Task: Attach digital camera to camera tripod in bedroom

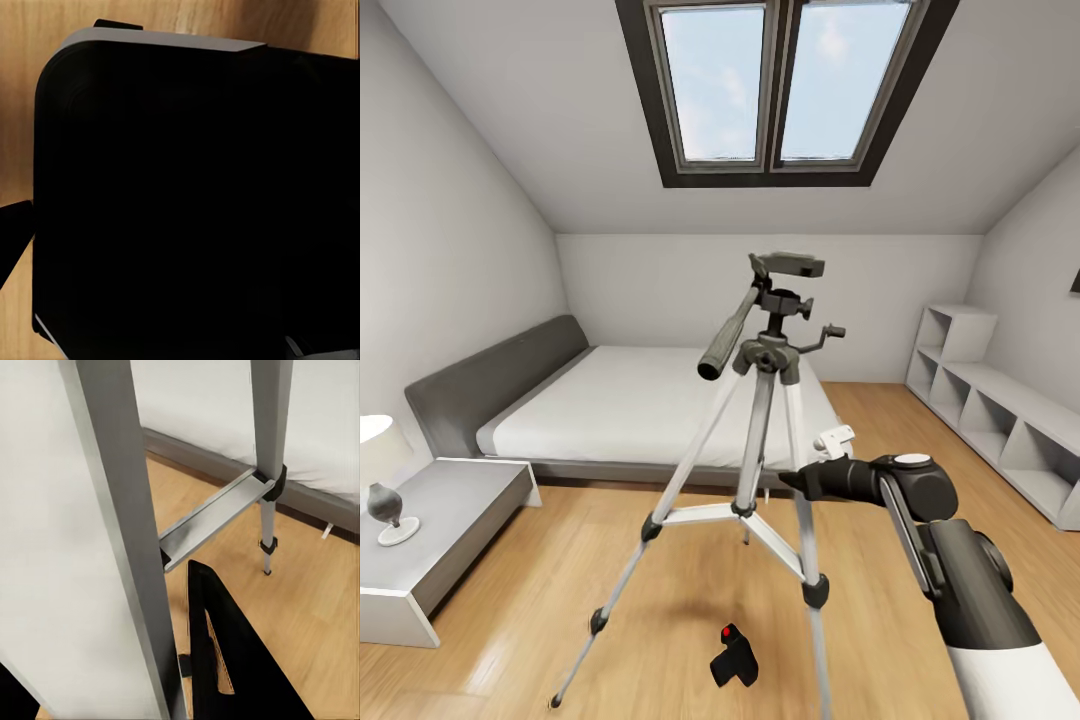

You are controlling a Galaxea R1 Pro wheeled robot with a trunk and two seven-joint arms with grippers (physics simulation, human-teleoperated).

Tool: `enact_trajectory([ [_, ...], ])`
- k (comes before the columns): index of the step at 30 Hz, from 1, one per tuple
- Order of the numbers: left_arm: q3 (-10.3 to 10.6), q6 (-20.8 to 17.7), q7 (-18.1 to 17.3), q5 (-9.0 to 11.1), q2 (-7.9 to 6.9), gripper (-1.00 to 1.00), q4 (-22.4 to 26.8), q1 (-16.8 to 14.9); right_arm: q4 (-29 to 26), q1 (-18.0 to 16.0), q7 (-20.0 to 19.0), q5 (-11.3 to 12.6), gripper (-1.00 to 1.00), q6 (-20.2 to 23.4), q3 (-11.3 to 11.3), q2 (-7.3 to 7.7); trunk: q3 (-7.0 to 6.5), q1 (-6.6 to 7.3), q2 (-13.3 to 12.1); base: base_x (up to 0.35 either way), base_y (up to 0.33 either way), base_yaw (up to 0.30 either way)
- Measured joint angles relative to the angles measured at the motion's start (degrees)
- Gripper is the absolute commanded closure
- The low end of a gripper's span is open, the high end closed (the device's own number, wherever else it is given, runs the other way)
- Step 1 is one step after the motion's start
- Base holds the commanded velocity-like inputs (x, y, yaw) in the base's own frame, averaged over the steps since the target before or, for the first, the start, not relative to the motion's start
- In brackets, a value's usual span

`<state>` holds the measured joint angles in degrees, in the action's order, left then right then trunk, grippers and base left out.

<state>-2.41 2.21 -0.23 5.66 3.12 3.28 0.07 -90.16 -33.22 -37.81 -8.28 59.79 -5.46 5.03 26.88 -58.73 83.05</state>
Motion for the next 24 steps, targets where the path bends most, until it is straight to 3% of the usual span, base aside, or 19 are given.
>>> enact_trajectory([
  [10, 0.0, 0.0, 0.0, 0.0, 0.50, -1.00, 0.0, 0.0, 0.0, 0.0, 0.0, 0.2, 1.00, 0.1, 0.2, 2.38, 0.00, 0.00, 0.0, 0.000, -0.025, 0.000],
  [18, 0.0, 0.0, 0.0, 0.0, 0.57, -1.00, 0.0, 0.0, 0.0, 0.0, 0.1, 0.2, 1.00, 0.1, 0.3, 4.01, 0.00, 0.00, 0.0, 0.000, -0.216, 0.000],
  [24, 0.0, 0.0, 0.0, 0.1, 0.62, -1.00, 0.0, 0.0, 0.0, 0.0, 0.1, 0.0, 1.00, 0.1, 0.3, 4.36, 0.00, 0.00, 0.0, 0.000, -0.272, 0.000],
])
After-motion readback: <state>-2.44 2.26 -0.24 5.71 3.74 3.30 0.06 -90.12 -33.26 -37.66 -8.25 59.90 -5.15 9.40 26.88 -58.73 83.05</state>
